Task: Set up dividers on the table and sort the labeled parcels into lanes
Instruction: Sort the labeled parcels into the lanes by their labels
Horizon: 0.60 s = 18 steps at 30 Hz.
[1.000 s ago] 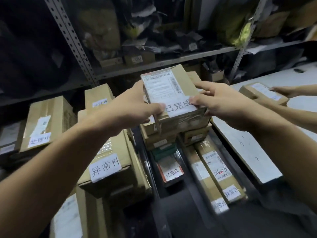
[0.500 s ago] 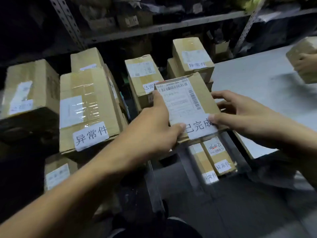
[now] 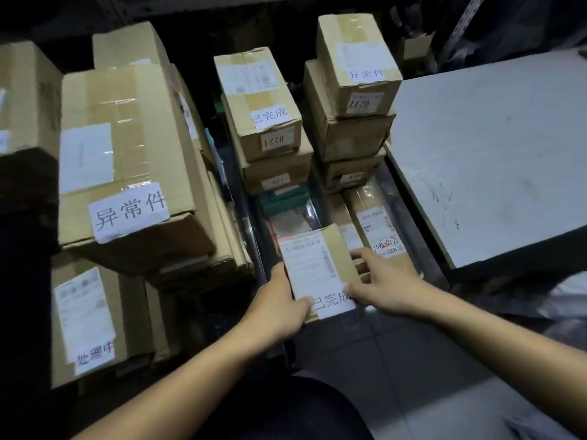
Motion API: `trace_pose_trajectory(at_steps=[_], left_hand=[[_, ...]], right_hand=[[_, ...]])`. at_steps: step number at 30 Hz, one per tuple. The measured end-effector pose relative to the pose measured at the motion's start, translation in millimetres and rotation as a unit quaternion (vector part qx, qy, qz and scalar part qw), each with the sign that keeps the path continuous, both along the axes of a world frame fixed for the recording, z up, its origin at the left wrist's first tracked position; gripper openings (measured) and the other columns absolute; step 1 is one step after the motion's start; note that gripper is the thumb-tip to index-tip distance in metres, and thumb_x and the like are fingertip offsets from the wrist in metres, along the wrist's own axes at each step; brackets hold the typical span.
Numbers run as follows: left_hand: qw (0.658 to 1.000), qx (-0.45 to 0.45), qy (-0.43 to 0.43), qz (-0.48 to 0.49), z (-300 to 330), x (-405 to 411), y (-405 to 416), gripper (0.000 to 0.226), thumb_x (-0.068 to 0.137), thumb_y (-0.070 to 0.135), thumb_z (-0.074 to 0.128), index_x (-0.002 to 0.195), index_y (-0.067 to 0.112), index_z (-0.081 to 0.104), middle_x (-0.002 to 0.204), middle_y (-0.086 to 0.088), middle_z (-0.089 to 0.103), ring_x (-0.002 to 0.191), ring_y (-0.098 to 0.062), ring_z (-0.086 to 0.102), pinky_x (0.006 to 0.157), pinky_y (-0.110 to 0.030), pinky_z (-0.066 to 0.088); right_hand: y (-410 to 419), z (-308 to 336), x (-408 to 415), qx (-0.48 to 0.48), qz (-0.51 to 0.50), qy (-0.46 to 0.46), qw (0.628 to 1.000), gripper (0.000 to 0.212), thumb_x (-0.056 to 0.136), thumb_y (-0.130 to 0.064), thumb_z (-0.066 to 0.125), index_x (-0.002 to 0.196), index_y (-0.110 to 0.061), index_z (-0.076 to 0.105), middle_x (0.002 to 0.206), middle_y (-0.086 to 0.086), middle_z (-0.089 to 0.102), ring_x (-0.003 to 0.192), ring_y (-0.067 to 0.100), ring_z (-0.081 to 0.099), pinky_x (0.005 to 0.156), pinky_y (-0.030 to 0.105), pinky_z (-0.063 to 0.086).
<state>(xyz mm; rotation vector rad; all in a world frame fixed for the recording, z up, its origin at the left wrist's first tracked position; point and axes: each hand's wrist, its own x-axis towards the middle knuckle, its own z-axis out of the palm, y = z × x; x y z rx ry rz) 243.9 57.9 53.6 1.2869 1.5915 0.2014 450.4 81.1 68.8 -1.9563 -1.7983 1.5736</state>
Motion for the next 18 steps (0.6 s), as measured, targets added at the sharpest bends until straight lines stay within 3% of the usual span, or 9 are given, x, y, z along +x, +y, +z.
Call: trace_pose_trajectory(at_steps=[4,8,11,13,18], left_hand=[[0.999,-0.036,0.036,-0.019,-25.8,2.5,-1.6,0.067,0.086,0.016,0.06,0.144,0.016,0.027,0.139,-0.004,0.052,0.125,-0.025,0.052,0.1,-0.032,0.045],[0.993,-0.098,0.055,-0.023,-50.8,8.5,4.9,0.071,0.089,0.013,0.051,0.151,0.007,0.017,0.142,-0.01,0.049,0.124,-0.027,0.052,0.098,-0.031,0.046],[0.988,-0.143,0.009,0.052,-67.1,13.3,10.6,0.062,0.088,0.008,0.046,0.146,0.005,0.026,0.139,-0.009,0.052,0.117,-0.024,0.054,0.097,-0.032,0.047],[0.98,-0.167,-0.022,0.103,-75.4,15.7,12.0,0.05,0.088,0.004,0.044,0.136,0.005,0.031,0.133,-0.008,0.054,0.108,-0.022,0.052,0.089,-0.03,0.046],[0.966,-0.197,-0.071,0.151,-93.9,20.0,16.6,0.056,0.083,-0.001,0.043,0.137,0.004,0.028,0.132,-0.008,0.053,0.114,-0.024,0.051,0.094,-0.032,0.047]], right_hand=[[-2.5,-33.7,-15.6,-0.03,0.024,-0.048,0.998,0.057,0.086,-0.022,0.062,0.138,-0.017,0.038,0.123,-0.003,0.062,0.109,0.016,0.062,0.095,0.037,0.052],[0.0,-56.9,-24.5,-0.049,0.055,-0.111,0.991,0.05,0.088,-0.021,0.06,0.133,-0.011,0.039,0.124,0.007,0.062,0.109,0.023,0.061,0.089,0.034,0.051],[4.5,-69.9,-31.3,-0.052,0.073,-0.152,0.984,0.048,0.091,-0.02,0.059,0.133,-0.009,0.037,0.125,0.011,0.06,0.109,0.028,0.06,0.083,0.033,0.05],[8.4,-78.0,-36.3,-0.053,0.079,-0.173,0.98,0.048,0.091,-0.017,0.057,0.133,-0.007,0.036,0.126,0.014,0.061,0.11,0.03,0.06,0.079,0.032,0.047],[13.8,-92.7,-45.2,-0.101,0.066,-0.186,0.975,0.05,0.092,-0.009,0.047,0.137,0.0,0.029,0.122,0.016,0.06,0.091,0.027,0.052,0.072,0.031,0.041]])
